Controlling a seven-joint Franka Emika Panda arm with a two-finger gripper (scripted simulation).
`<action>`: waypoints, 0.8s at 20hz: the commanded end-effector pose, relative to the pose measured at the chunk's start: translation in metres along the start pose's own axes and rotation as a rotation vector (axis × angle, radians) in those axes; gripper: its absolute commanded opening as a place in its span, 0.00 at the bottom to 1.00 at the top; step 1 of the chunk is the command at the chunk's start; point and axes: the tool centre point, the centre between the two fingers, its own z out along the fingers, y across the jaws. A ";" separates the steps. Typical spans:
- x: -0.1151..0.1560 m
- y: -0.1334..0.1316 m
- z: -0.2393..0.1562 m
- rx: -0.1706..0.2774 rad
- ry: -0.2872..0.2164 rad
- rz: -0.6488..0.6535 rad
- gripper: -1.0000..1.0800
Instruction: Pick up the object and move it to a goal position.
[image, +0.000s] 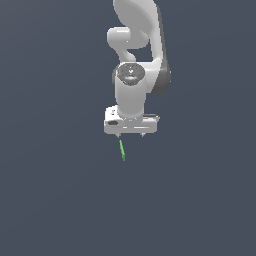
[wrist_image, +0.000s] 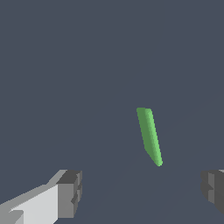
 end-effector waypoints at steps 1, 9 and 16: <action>0.000 0.000 0.000 0.000 0.000 0.000 0.62; -0.003 -0.012 -0.001 0.009 -0.007 -0.030 0.62; 0.001 -0.009 0.003 0.004 -0.021 -0.054 0.62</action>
